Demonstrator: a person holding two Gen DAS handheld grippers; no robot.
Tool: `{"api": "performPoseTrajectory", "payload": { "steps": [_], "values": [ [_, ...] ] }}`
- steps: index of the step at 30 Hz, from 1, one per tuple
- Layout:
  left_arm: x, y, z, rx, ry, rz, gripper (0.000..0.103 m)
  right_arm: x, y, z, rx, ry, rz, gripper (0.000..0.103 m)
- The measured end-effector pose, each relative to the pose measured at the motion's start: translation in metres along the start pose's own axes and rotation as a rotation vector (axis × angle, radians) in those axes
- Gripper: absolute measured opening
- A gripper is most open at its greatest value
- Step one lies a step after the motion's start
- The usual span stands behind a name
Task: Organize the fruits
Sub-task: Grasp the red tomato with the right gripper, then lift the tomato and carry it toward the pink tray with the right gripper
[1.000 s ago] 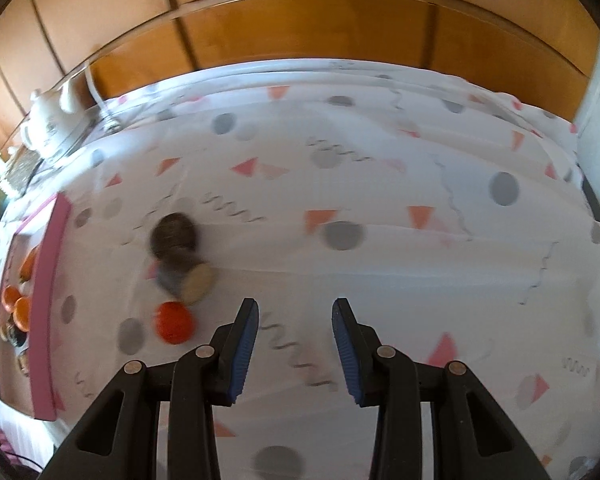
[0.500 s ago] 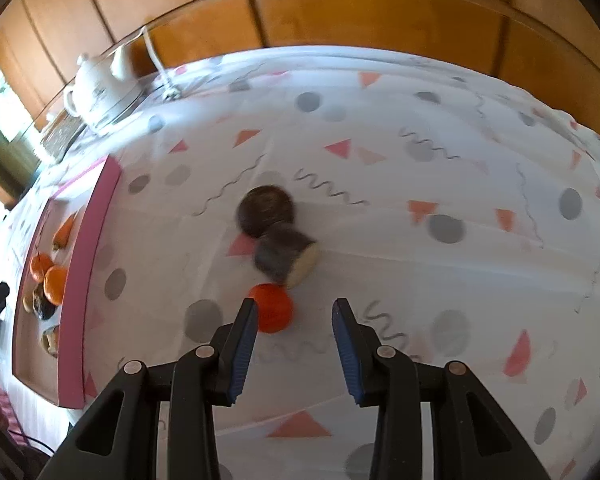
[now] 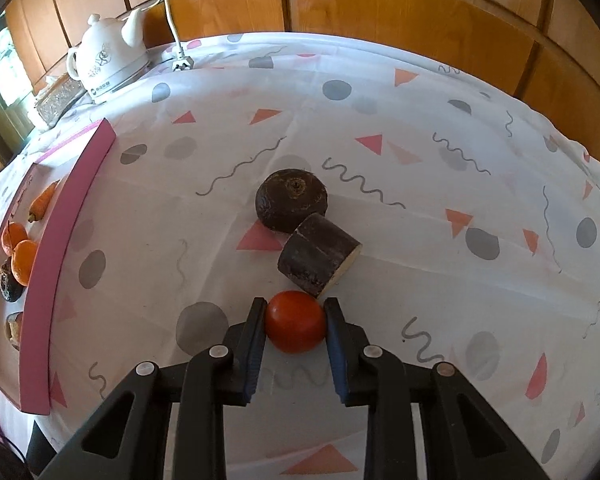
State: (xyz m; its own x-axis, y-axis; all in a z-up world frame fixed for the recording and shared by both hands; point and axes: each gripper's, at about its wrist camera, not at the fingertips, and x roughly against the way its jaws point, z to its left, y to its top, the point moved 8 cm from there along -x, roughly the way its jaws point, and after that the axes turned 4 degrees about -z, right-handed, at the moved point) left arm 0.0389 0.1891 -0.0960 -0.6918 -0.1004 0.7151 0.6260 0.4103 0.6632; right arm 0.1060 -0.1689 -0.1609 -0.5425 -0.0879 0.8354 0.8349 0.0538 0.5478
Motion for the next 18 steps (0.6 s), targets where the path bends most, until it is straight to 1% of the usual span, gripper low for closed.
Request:
{"api": "performPoseTrajectory", "payload": {
  "steps": [2,7,18],
  "values": [
    [0.002,0.001,0.003,0.010,0.009,-0.007,0.069,0.000,0.000,-0.001,-0.003,0.006,-0.004,0.029],
    [0.004,0.003,0.008,0.025,0.022,-0.015,0.070,0.001,-0.003,0.000,0.006,0.008,-0.023,0.029],
    [0.009,0.001,0.005,0.010,0.013,-0.026,0.070,0.010,-0.010,0.000,-0.015,0.000,-0.041,0.029]
  ]
}}
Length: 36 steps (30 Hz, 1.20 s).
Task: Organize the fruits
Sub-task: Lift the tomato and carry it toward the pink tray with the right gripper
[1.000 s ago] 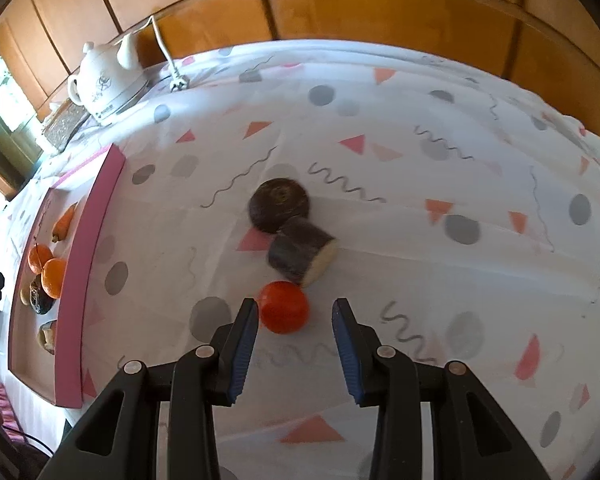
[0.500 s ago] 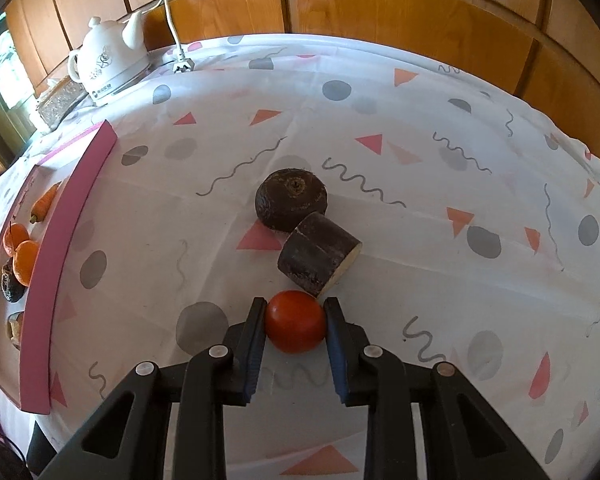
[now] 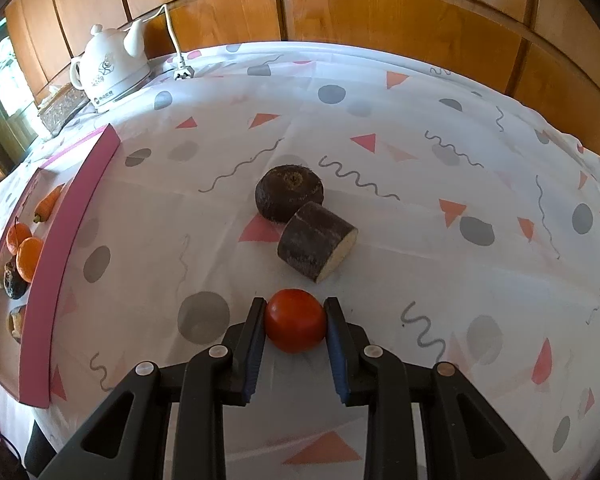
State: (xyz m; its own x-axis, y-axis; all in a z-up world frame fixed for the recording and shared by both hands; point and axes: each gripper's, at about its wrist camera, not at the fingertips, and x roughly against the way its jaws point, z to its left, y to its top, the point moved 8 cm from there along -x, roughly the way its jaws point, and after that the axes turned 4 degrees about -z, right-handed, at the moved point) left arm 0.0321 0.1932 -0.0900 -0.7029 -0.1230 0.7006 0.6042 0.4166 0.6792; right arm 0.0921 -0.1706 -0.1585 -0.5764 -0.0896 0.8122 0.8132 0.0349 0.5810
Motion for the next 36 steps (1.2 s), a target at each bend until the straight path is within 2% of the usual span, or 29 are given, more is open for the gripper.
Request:
{"api": "performPoseTrajectory", "payload": {
  "steps": [10,25,36],
  "values": [
    [0.007,0.001,-0.008,-0.027,-0.017,-0.024,0.070,0.008,-0.009,0.004,-0.014,0.030,0.009,0.029],
    [0.004,0.000,-0.006,-0.018,-0.026,-0.011,0.074,0.030,-0.006,0.043,0.011,0.161,-0.015,0.029],
    [0.005,0.025,0.049,0.112,0.060,-0.051,0.074,0.064,0.013,0.108,0.128,0.313,-0.081,0.029]
  ]
}}
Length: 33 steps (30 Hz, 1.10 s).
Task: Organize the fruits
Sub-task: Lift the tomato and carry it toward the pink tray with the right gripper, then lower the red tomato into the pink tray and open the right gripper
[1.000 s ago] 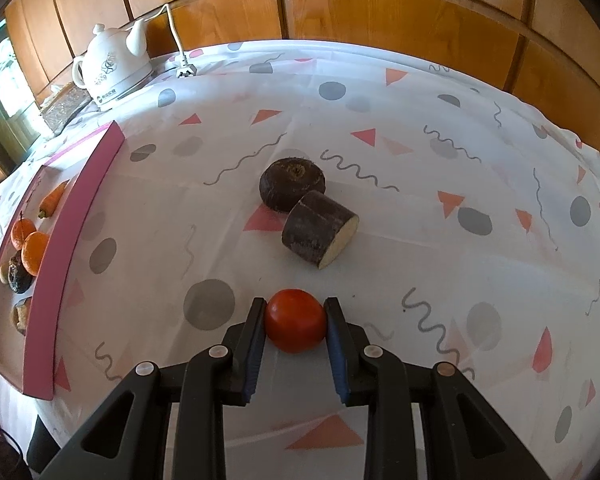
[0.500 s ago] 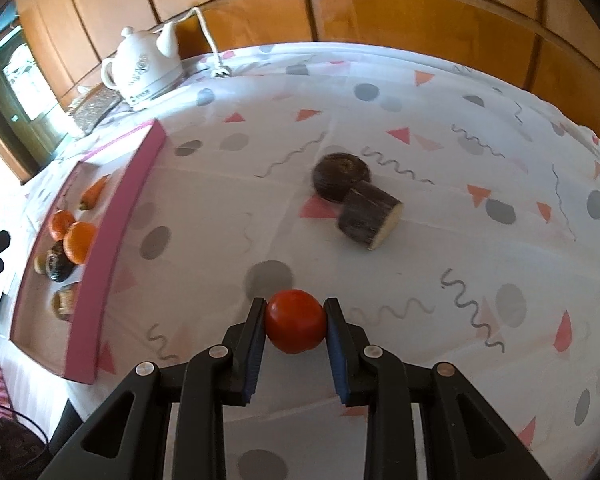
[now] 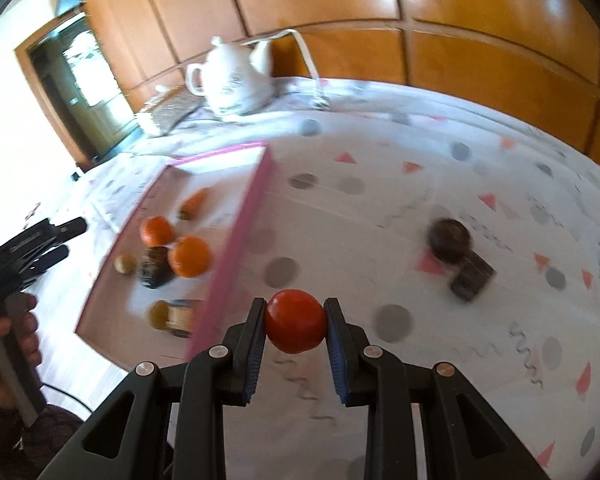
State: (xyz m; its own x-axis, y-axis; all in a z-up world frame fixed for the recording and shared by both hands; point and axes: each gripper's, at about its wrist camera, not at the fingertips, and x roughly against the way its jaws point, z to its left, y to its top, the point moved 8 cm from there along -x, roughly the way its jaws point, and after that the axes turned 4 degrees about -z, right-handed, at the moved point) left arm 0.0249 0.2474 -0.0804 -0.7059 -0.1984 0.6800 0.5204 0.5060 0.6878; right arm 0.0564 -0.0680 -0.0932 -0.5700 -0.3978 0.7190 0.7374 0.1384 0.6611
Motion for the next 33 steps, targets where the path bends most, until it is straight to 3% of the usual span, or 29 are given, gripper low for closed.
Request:
{"api": "performPoseTrajectory", "payload": {
  "steps": [8,18,28,33],
  "values": [
    [-0.007,-0.007,0.027,0.048,0.042,0.031,0.074,-0.011,0.011,0.053,0.084,0.103,0.009,0.029],
    [-0.010,-0.011,0.021,0.025,0.030,0.041,0.074,-0.048,0.007,0.131,0.212,0.216,0.076,0.029],
    [-0.014,-0.014,0.022,0.018,0.032,0.050,0.074,-0.076,-0.006,0.140,0.234,0.193,0.144,0.030],
    [-0.012,-0.015,0.014,-0.006,0.024,0.045,0.074,-0.073,-0.006,0.136,0.205,0.193,0.152,0.038]
  ]
}}
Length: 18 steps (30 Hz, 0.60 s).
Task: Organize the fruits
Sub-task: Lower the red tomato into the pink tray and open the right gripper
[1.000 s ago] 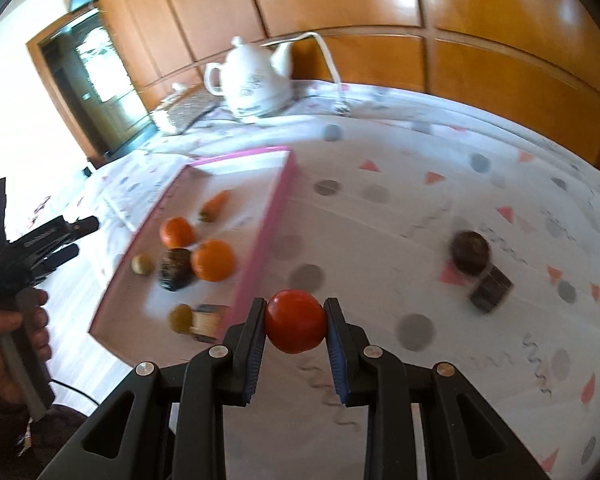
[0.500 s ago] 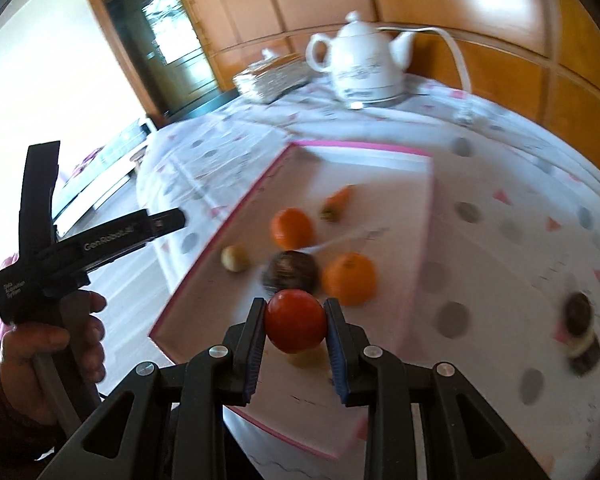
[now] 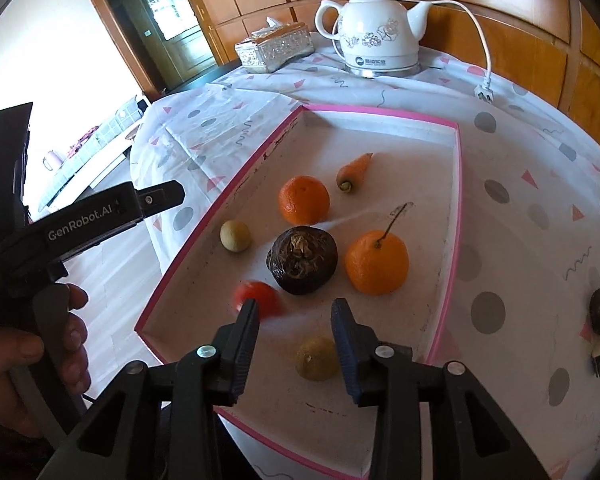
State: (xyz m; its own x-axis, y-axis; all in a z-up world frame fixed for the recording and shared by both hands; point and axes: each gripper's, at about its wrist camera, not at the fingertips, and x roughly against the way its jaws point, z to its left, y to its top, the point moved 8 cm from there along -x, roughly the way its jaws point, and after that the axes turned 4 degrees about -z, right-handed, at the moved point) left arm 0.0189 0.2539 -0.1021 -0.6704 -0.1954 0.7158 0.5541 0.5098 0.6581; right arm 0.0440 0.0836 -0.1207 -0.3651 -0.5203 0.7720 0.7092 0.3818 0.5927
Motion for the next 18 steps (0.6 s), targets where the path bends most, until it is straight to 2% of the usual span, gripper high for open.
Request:
{"api": "performPoseTrajectory", "payload": {
  "steps": [7,18],
  "values": [
    [0.006,-0.002,-0.016,-0.045,-0.021,-0.009,0.074,0.026,0.000,-0.007,-0.014,-0.038,-0.069,0.038],
    [0.016,-0.007,-0.045,-0.132,-0.061,-0.025,0.074,0.056,-0.011,-0.038,-0.065,-0.131,-0.121,0.038]
  ]
}}
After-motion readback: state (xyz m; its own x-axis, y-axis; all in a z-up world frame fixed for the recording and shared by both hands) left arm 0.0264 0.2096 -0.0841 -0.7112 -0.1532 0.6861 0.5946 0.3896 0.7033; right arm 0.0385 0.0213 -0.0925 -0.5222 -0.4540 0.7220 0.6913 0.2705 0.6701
